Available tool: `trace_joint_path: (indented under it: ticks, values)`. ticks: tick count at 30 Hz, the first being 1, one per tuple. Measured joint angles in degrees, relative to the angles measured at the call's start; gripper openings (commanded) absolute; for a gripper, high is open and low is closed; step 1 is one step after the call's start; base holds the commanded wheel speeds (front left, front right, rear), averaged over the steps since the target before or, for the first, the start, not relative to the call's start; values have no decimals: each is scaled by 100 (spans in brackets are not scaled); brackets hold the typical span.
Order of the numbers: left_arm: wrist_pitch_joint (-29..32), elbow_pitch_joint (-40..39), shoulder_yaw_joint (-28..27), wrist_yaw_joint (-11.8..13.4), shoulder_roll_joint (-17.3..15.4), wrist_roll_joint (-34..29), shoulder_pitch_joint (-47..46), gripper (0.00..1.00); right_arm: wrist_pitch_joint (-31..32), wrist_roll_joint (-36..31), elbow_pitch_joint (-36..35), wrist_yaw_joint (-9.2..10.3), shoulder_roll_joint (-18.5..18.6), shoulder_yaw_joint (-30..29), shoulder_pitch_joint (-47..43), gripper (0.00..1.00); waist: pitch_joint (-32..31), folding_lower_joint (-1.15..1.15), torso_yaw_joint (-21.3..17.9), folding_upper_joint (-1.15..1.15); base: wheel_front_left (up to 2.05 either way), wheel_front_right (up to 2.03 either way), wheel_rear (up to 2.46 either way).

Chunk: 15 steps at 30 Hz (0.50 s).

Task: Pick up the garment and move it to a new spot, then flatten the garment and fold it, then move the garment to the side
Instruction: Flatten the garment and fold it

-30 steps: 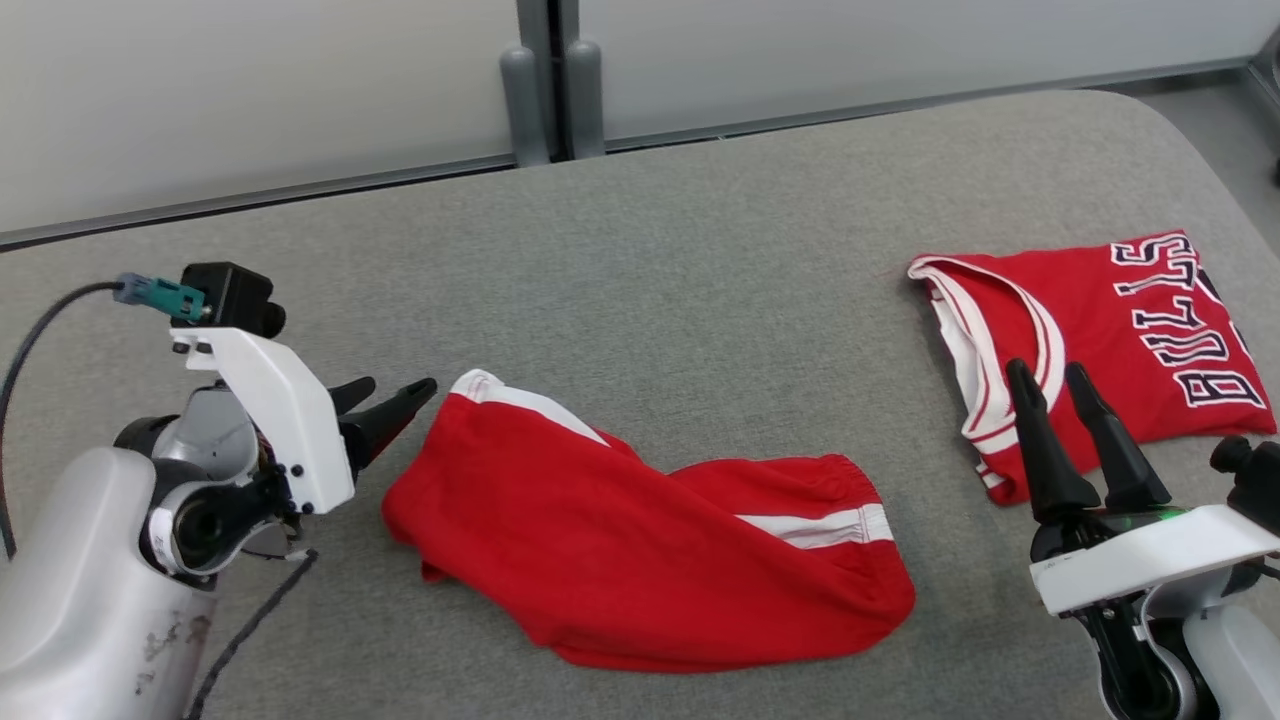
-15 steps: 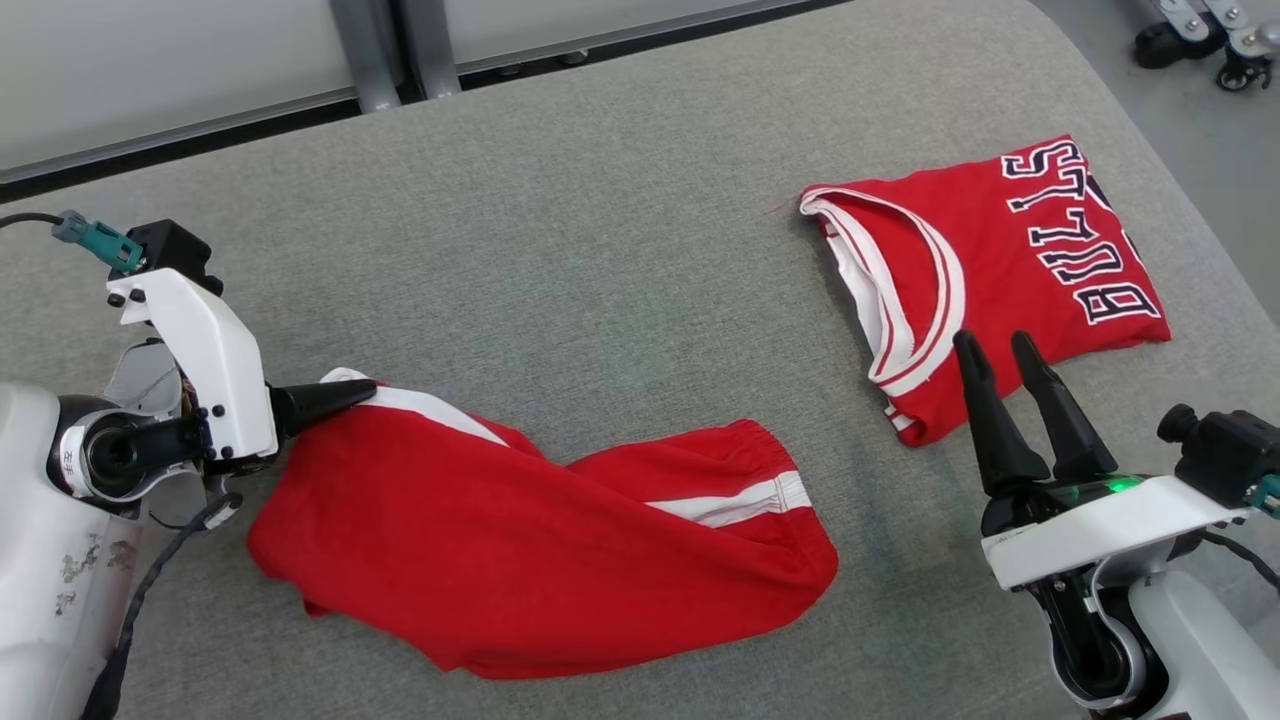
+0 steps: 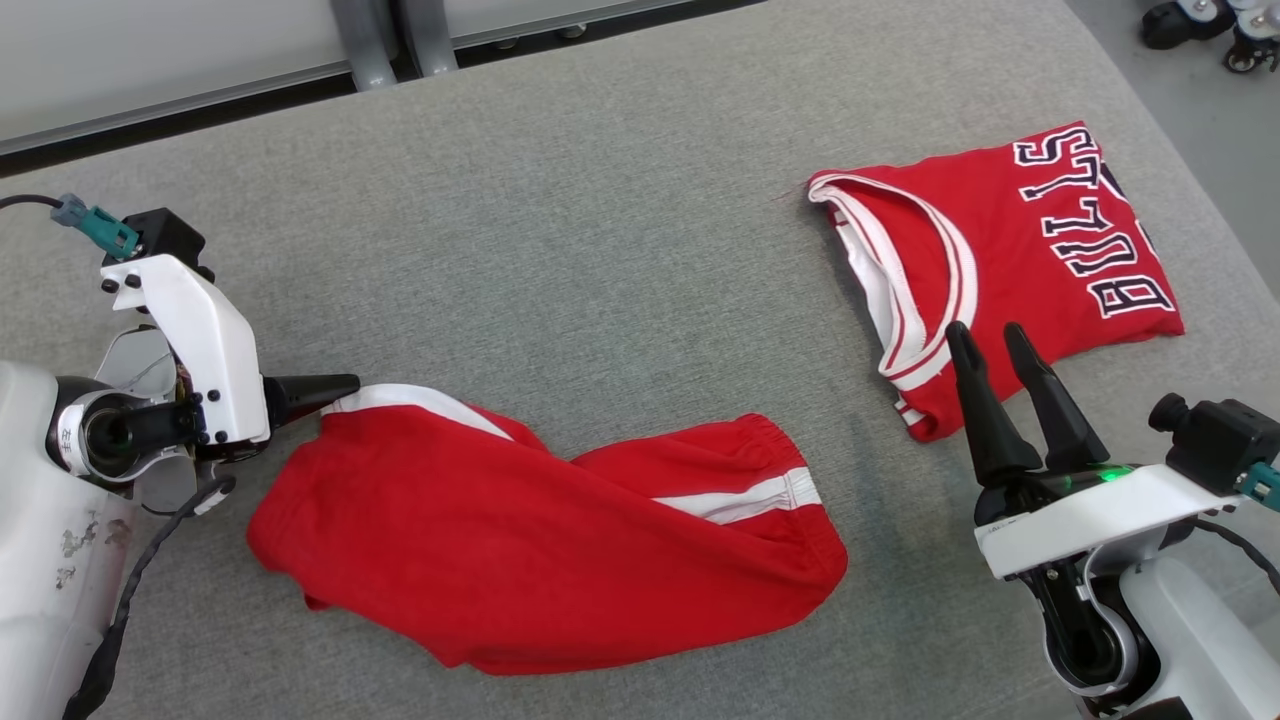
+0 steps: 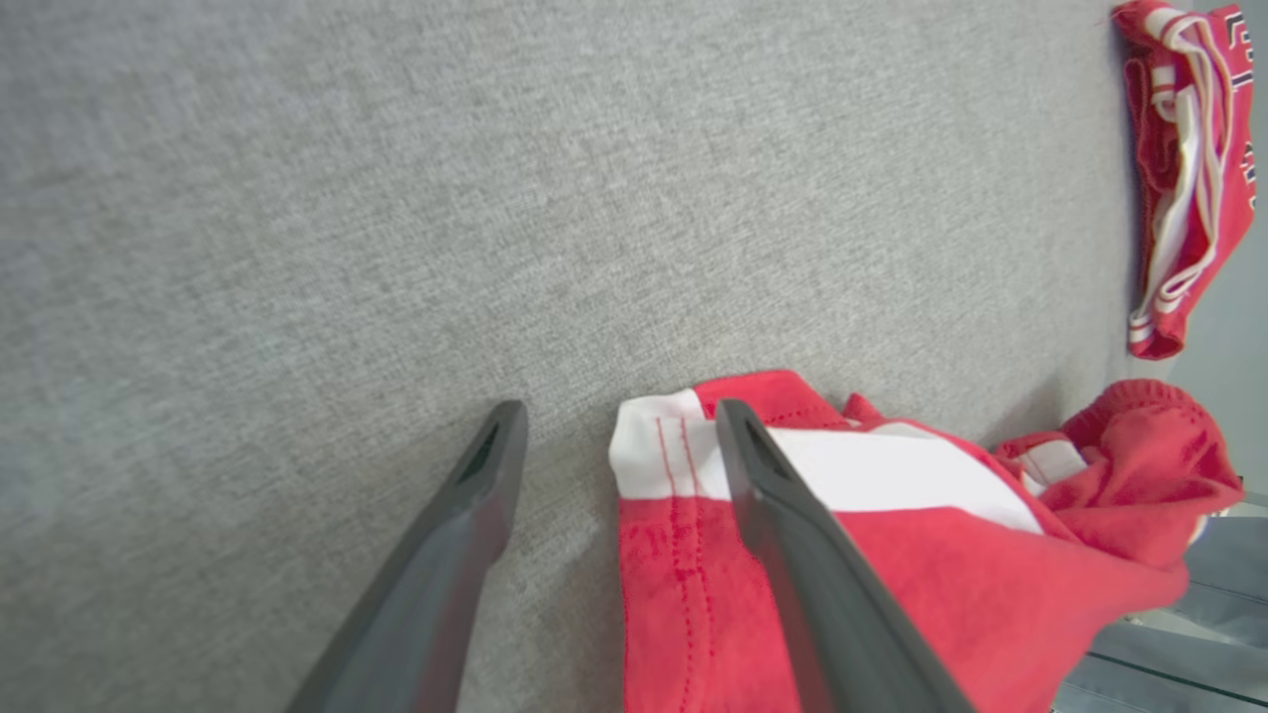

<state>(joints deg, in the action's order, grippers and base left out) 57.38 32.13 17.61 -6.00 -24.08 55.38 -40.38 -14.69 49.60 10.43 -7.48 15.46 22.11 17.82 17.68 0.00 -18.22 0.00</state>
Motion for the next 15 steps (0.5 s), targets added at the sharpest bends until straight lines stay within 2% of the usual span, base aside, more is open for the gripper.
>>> trace_joint_path:
  ticks: [13,14,15]
  values:
    - [332,192,96,-57,97,233,-147,100,-13,74,147,0,33,194,165,100,95,0,132,0,0,0,0]
    - [381,194,108,-58,99,254,-145,97,-14,82,155,0,33,208,171,100,93,0,129,0,0,0,0]
    - [419,197,112,-71,100,283,-143,83,-14,88,163,0,33,220,180,100,92,0,126,0,0,0,0]
